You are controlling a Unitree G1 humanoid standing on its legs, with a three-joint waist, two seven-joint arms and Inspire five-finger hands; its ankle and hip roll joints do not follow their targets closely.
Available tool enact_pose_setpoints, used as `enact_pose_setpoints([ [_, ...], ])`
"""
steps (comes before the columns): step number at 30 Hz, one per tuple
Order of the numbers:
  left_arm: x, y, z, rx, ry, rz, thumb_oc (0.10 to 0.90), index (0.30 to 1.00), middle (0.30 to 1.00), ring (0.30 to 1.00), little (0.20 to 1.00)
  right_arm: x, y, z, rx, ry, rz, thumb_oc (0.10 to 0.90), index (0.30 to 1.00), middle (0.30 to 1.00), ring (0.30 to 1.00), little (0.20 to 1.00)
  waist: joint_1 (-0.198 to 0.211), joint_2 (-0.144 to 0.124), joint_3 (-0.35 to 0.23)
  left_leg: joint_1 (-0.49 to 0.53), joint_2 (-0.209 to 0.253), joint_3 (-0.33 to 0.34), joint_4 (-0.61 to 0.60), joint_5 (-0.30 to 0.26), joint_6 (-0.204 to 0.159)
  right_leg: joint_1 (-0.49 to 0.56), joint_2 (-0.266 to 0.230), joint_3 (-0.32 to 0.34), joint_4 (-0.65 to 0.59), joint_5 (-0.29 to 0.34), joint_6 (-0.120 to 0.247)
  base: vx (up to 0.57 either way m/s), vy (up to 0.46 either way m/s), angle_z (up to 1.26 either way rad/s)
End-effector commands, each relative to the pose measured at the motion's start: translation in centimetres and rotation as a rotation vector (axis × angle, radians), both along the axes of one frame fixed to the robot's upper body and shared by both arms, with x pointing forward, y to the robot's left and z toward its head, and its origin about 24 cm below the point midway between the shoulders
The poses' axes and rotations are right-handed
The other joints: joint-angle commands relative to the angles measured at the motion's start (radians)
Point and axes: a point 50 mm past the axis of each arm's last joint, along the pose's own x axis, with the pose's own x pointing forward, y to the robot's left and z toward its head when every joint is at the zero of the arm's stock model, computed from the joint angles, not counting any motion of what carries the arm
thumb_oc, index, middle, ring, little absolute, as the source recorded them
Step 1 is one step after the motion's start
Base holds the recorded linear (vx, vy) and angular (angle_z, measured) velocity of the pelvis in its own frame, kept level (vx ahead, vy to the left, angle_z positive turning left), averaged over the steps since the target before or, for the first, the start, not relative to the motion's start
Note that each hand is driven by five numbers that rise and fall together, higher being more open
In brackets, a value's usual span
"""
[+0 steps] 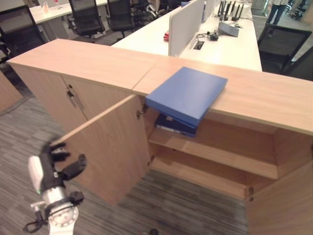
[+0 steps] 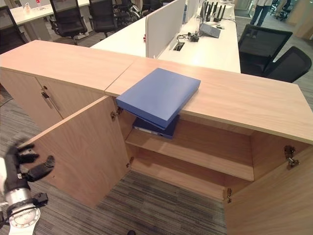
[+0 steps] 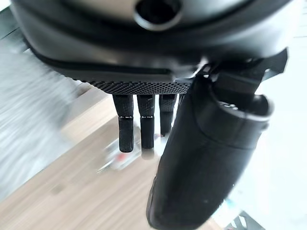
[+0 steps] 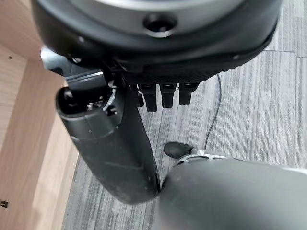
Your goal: Put the empty folder in the office cabinet
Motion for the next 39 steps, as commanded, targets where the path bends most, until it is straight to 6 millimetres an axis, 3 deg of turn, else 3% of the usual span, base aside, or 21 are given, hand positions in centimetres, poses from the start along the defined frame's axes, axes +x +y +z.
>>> enact_pose_setpoints([
  [1, 2.8, -4.0, 9.0, 0.377, -0.359, -0.231, 0.8, 0.9, 0.9, 0.9, 0.9, 1.8, 1.4, 0.0, -0.002, -0.024, 0.09, 0.8, 0.9, 0.9, 0.9, 0.9, -0.029, -0.011, -0.051, -0.033, -0.016, -0.048, -0.008, -0.051, -0.005, 0.056, -0.006, -0.002, 0.015, -0.074, 0.049, 0.02, 0.012, -0.11],
  [5, 4.3, -7.0, 10.1, 0.481, -0.336, -0.415, 0.8, 0.9, 0.9, 0.9, 0.9, 1.7, 1.5, 0.0, 0.002, -0.001, 0.122, 0.8, 0.9, 0.9, 0.9, 0.9, -0.051, 0.0, -0.066, -0.017, -0.013, -0.033, -0.008, -0.061, -0.001, 0.063, -0.012, 0.003, 0.013, -0.071, 0.053, 0.03, 0.032, -0.22],
  [10, 4.6, -10.0, 10.9, 0.495, -0.352, -0.602, 0.8, 0.9, 0.9, 0.9, 0.9, 1.3, 1.1, -0.1, 0.002, 0.018, 0.135, 0.8, 0.9, 0.9, 0.9, 0.9, -0.083, 0.01, -0.085, -0.005, -0.013, -0.013, -0.008, -0.071, 0.001, 0.063, -0.017, 0.015, 0.012, -0.067, 0.058, 0.01, 0.04, -0.19],
  [18, 5.6, -12.3, 11.9, 0.559, -0.349, -0.745, 0.8, 0.9, 0.9, 0.9, 0.9, 0.6, 0.5, -0.1, -0.004, 0.038, 0.148, 0.8, 0.9, 0.9, 0.9, 0.9, -0.112, 0.01, -0.103, 0.003, -0.01, 0.011, -0.008, -0.078, 0.0, 0.064, -0.017, 0.031, 0.011, -0.066, 0.062, 0.0, 0.006, -0.06],
  [25, 6.9, -12.8, 12.1, 0.696, -0.304, -0.756, 0.8, 0.9, 0.9, 0.9, 0.9, 0.6, 0.2, 0.0, -0.006, 0.033, 0.149, 0.8, 0.9, 0.9, 0.9, 0.9, -0.129, 0.014, -0.11, 0.004, -0.009, 0.025, -0.008, -0.071, -0.001, 0.056, -0.019, 0.042, 0.01, -0.054, 0.065, -0.02, 0.003, -0.03],
  [30, 7.4, -12.8, 13.1, 0.899, -0.288, -0.727, 0.8, 0.9, 0.9, 0.9, 0.9, 0.0, -0.2, 0.0, -0.01, 0.052, 0.141, 0.8, 0.9, 0.9, 0.9, 0.9, -0.136, 0.019, -0.117, 0.01, -0.009, 0.032, -0.008, -0.076, 0.0, 0.057, -0.02, 0.046, 0.009, -0.054, 0.069, 0.01, 0.004, -0.14],
  [39, 8.7, -12.6, 12.8, 1.035, -0.193, -0.709, 0.8, 0.9, 0.9, 0.9, 0.9, -0.4, -1.0, 0.1, -0.021, 0.067, 0.115, 0.8, 0.9, 0.9, 0.9, 0.9, -0.148, 0.026, -0.128, 0.024, -0.009, 0.043, -0.008, -0.092, 0.004, 0.062, -0.022, 0.059, 0.008, -0.06, 0.074, 0.0, 0.004, 0.0],
])
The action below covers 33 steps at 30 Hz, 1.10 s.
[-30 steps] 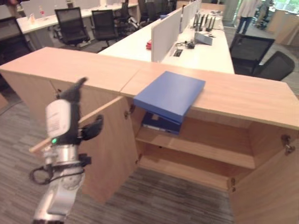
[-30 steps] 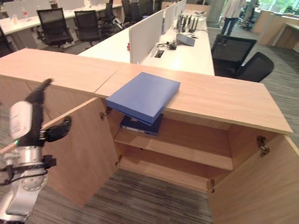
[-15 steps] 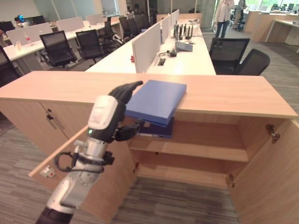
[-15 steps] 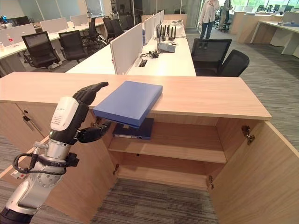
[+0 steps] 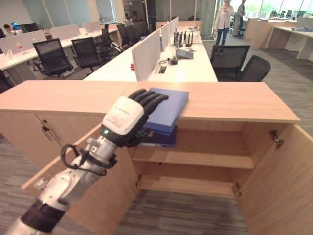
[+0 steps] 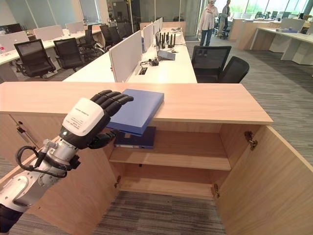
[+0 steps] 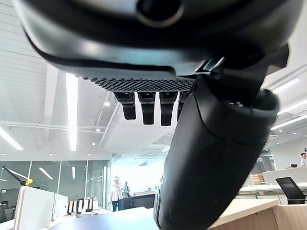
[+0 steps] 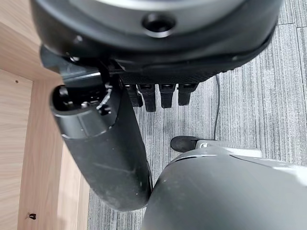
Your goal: Put the empty folder in the office cabinet
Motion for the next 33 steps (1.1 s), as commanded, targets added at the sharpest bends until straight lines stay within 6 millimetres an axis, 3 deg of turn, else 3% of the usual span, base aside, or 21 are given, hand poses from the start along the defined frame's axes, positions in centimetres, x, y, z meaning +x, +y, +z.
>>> enact_pose_setpoints([
  [1, 2.0, 0.1, 5.9, 0.067, -0.248, 0.01, 0.8, 0.9, 0.9, 0.9, 0.9, 0.0, -0.2, 0.0, -0.009, 0.027, 0.033, 0.8, 0.9, 0.9, 0.9, 0.9, -0.026, -0.022, -0.013, -0.017, -0.012, -0.066, -0.002, -0.073, -0.002, 0.074, -0.026, -0.05, 0.008, -0.087, 0.066, 0.0, 0.0, 0.0],
  [5, 3.4, 0.9, 5.0, 0.1, -0.199, 0.086, 0.8, 0.9, 0.9, 0.9, 0.9, 0.4, -0.4, 0.1, 0.002, 0.011, 0.004, 0.8, 0.9, 0.9, 0.9, 0.9, -0.03, -0.022, -0.018, -0.012, -0.011, -0.06, -0.002, -0.084, -0.002, 0.076, -0.027, -0.047, 0.008, -0.095, 0.068, -0.02, 0.007, 0.0],
  [17, 4.7, 2.2, 3.4, 0.078, -0.141, 0.19, 0.8, 0.9, 0.9, 0.9, 0.9, 0.0, -0.5, 0.1, 0.002, 0.03, 0.025, 0.8, 0.9, 0.9, 0.9, 0.9, -0.041, -0.02, -0.021, -0.005, -0.016, -0.046, -0.002, -0.086, 0.001, 0.076, -0.033, -0.04, 0.008, -0.088, 0.072, 0.0, 0.006, -0.04],
  [33, 7.9, 2.0, 3.9, 0.148, -0.146, 0.276, 0.8, 0.9, 0.9, 0.9, 0.9, 0.1, -0.9, 0.2, -0.002, 0.025, 0.016, 0.8, 0.9, 0.9, 0.9, 0.9, -0.067, -0.024, -0.024, -0.002, -0.022, -0.022, -0.002, -0.091, 0.008, 0.067, -0.042, -0.021, 0.008, -0.079, 0.08, 0.0, 0.006, -0.02],
])
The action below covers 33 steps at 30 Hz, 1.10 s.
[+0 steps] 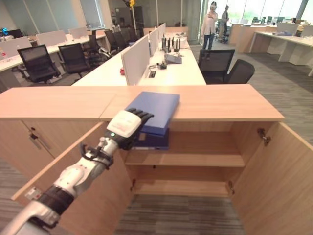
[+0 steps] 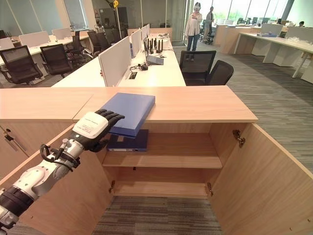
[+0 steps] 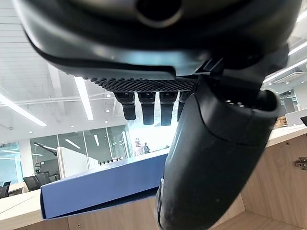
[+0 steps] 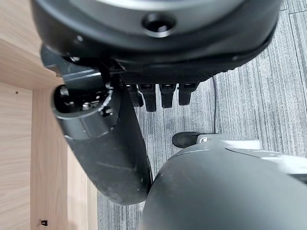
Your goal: Put the empty folder in the office cabinet
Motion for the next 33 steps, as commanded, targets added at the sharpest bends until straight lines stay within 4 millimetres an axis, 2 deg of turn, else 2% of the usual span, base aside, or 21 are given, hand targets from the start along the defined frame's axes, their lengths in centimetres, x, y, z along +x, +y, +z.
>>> enact_pose_setpoints([
  [1, 3.6, -0.5, 8.9, -0.015, -0.338, 0.026, 0.8, 0.9, 0.9, 0.9, 0.9, -0.1, -1.4, 0.3, -0.037, 0.033, 0.028, 0.8, 0.9, 0.9, 0.9, 0.9, -0.026, -0.01, -0.01, -0.019, -0.019, -0.056, -0.002, -0.084, 0.003, 0.066, -0.041, -0.052, 0.008, -0.084, 0.075, 0.0, 0.012, -0.04],
  [23, 5.5, 0.8, 6.4, 0.058, -0.238, 0.15, 0.8, 0.9, 0.9, 0.9, 0.9, 0.1, -1.4, 0.3, -0.039, 0.03, 0.038, 0.8, 0.9, 0.9, 0.9, 0.9, -0.04, -0.013, -0.021, -0.005, -0.016, -0.037, -0.002, -0.091, 0.003, 0.069, -0.044, -0.046, 0.008, -0.088, 0.078, 0.0, 0.002, -0.02],
  [28, 6.1, 1.5, 6.2, 0.098, -0.222, 0.189, 0.8, 0.9, 0.9, 0.9, 0.9, -0.1, -1.6, 0.3, -0.041, 0.035, 0.04, 0.8, 0.9, 0.9, 0.9, 0.9, -0.045, -0.012, -0.024, -0.005, -0.015, -0.032, -0.002, -0.09, 0.003, 0.07, -0.043, -0.043, 0.008, -0.088, 0.078, 0.0, 0.0, 0.0],
  [31, 6.8, 2.7, 6.0, 0.152, -0.218, 0.239, 0.8, 0.9, 0.9, 0.9, 0.9, 0.0, -1.8, 0.4, -0.062, 0.043, 0.106, 0.8, 0.9, 0.9, 0.9, 0.9, -0.052, -0.011, -0.025, -0.003, -0.014, -0.027, -0.002, -0.09, 0.002, 0.068, -0.042, -0.04, 0.008, -0.087, 0.079, 0.0, 0.0, 0.0],
  [32, 6.9, 3.0, 5.9, 0.162, -0.219, 0.248, 0.761, 0.841, 0.841, 0.841, 0.841, 0.1, -1.7, 0.4, -0.065, 0.043, 0.129, 0.8, 0.9, 0.9, 0.9, 0.9, -0.052, -0.012, -0.024, -0.003, -0.015, -0.026, -0.002, -0.09, 0.002, 0.068, -0.042, -0.039, 0.008, -0.087, 0.08, 0.0, 0.0, 0.0],
  [33, 7.0, 3.3, 5.8, 0.178, -0.219, 0.26, 0.678, 0.716, 0.716, 0.716, 0.716, 0.1, -1.8, 0.4, -0.068, 0.042, 0.145, 0.8, 0.9, 0.9, 0.9, 0.9, -0.054, -0.012, -0.025, -0.003, -0.014, -0.025, -0.002, -0.091, 0.002, 0.068, -0.043, -0.038, 0.008, -0.087, 0.08, -0.01, -0.012, -0.04],
])
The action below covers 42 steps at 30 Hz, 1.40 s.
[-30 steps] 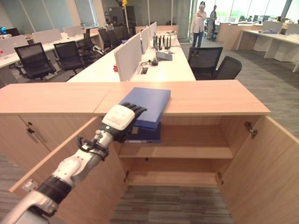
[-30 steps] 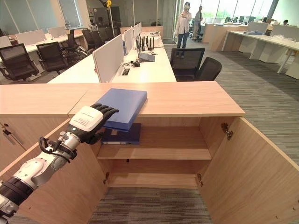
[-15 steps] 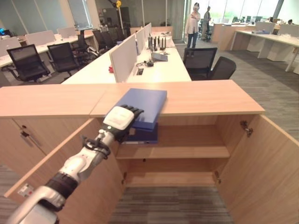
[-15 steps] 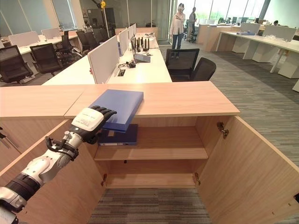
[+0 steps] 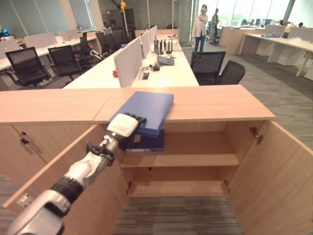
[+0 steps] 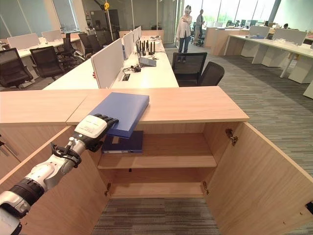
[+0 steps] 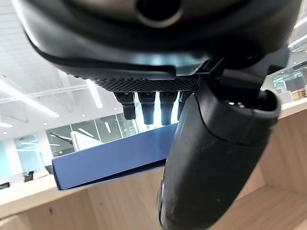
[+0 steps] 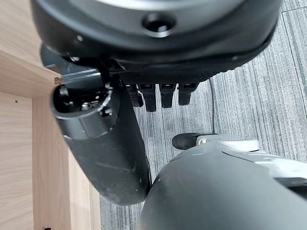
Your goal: Put the empty folder in the office cabinet
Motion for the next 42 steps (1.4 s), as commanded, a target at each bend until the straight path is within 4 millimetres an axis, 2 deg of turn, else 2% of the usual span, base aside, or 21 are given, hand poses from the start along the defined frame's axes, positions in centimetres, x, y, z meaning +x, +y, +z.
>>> enact_pose_setpoints([
  [1, 3.9, 2.0, 8.2, 0.053, -0.308, 0.104, 0.507, 0.46, 0.46, 0.46, 0.46, 0.1, -1.9, 0.4, -0.071, 0.037, 0.123, 0.8, 0.9, 0.9, 0.9, 0.9, -0.039, 0.0, -0.013, -0.016, -0.015, -0.053, -0.002, -0.083, 0.002, 0.066, -0.044, -0.06, 0.008, -0.087, 0.079, -0.01, -0.011, -0.03],
  [3, 3.9, 2.7, 7.7, 0.062, -0.302, 0.14, 0.4, 0.3, 0.3, 0.3, 0.3, 0.0, -1.9, 0.4, -0.079, 0.038, 0.127, 0.8, 0.9, 0.9, 0.9, 0.9, -0.042, 0.0, -0.012, -0.015, -0.015, -0.051, -0.002, -0.083, 0.003, 0.066, -0.043, -0.057, 0.008, -0.087, 0.079, 0.0, 0.0, 0.0],
  [8, 4.0, 3.6, 6.7, 0.028, -0.287, 0.201, 0.4, 0.3, 0.3, 0.3, 0.3, -0.2, -2.0, 0.4, -0.095, 0.044, 0.138, 0.8, 0.9, 0.9, 0.9, 0.9, -0.047, 0.0, -0.013, -0.013, -0.015, -0.045, -0.002, -0.084, 0.002, 0.066, -0.041, -0.054, 0.008, -0.089, 0.078, 0.0, -0.005, -0.03],
  [18, 4.1, 2.9, 7.1, -0.004, -0.308, 0.178, 0.4, 0.3, 0.3, 0.3, 0.3, 0.0, -2.0, 0.4, -0.106, 0.041, 0.139, 0.8, 0.9, 0.9, 0.9, 0.9, -0.048, -0.002, -0.017, -0.008, -0.014, -0.043, -0.002, -0.087, 0.003, 0.067, -0.039, -0.051, 0.008, -0.089, 0.078, 0.0, 0.0, 0.0],
  [32, 3.9, 3.1, 6.8, -0.024, -0.303, 0.185, 0.4, 0.3, 0.3, 0.3, 0.3, -0.2, -2.2, 0.5, -0.113, 0.048, 0.137, 0.8, 0.9, 0.9, 0.9, 0.9, -0.049, -0.004, -0.02, -0.009, -0.012, -0.044, -0.002, -0.084, 0.0, 0.068, -0.04, -0.053, 0.008, -0.089, 0.075, 0.0, 0.0, 0.0],
  [40, 4.2, 3.6, 8.4, -0.053, -0.355, 0.208, 0.4, 0.3, 0.3, 0.3, 0.3, -0.3, -2.2, 0.5, -0.113, 0.048, 0.129, 0.8, 0.9, 0.9, 0.9, 0.9, -0.053, -0.006, -0.019, -0.008, -0.011, -0.042, -0.002, -0.082, -0.001, 0.069, -0.038, -0.051, 0.008, -0.088, 0.074, 0.0, 0.0, 0.0],
  [42, 4.2, 3.8, 9.2, -0.066, -0.382, 0.218, 0.417, 0.326, 0.326, 0.326, 0.326, -0.2, -2.2, 0.5, -0.112, 0.046, 0.128, 0.8, 0.9, 0.9, 0.9, 0.9, -0.054, -0.006, -0.019, -0.008, -0.011, -0.042, -0.002, -0.083, -0.001, 0.068, -0.037, -0.049, 0.008, -0.088, 0.074, 0.0, 0.0, 0.0],
])
